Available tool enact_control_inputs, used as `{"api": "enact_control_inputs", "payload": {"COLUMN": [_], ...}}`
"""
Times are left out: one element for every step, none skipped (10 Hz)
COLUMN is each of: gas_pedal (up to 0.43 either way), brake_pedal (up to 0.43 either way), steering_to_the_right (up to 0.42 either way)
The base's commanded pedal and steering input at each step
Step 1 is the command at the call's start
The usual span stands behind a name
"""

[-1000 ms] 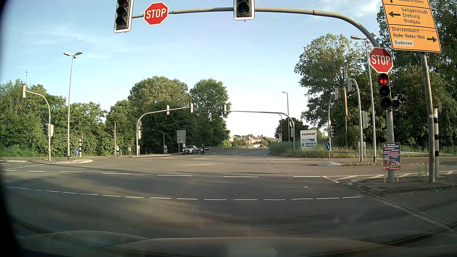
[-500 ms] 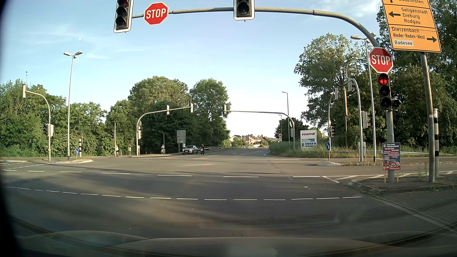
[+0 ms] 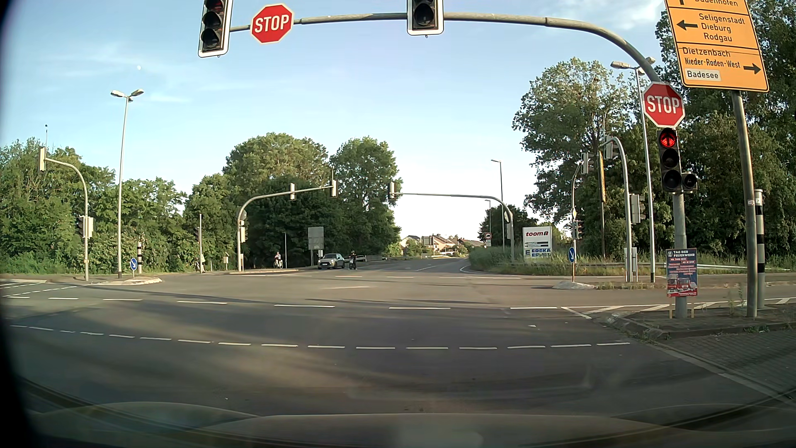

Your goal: Follow the waypoints while adhering to traffic rules and regulations

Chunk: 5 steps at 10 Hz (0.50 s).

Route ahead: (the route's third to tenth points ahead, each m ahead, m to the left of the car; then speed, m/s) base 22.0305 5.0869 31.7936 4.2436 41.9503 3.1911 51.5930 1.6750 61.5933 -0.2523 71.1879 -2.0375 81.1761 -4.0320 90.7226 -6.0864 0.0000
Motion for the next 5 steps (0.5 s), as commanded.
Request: {"api": "enact_control_inputs", "payload": {"gas_pedal": [0.0, 0.0, 0.0, 0.0, 0.0], "brake_pedal": [0.305, 0.305, 0.305, 0.305, 0.305], "steering_to_the_right": [0.006, 0.006, 0.006, 0.006, 0.006]}}
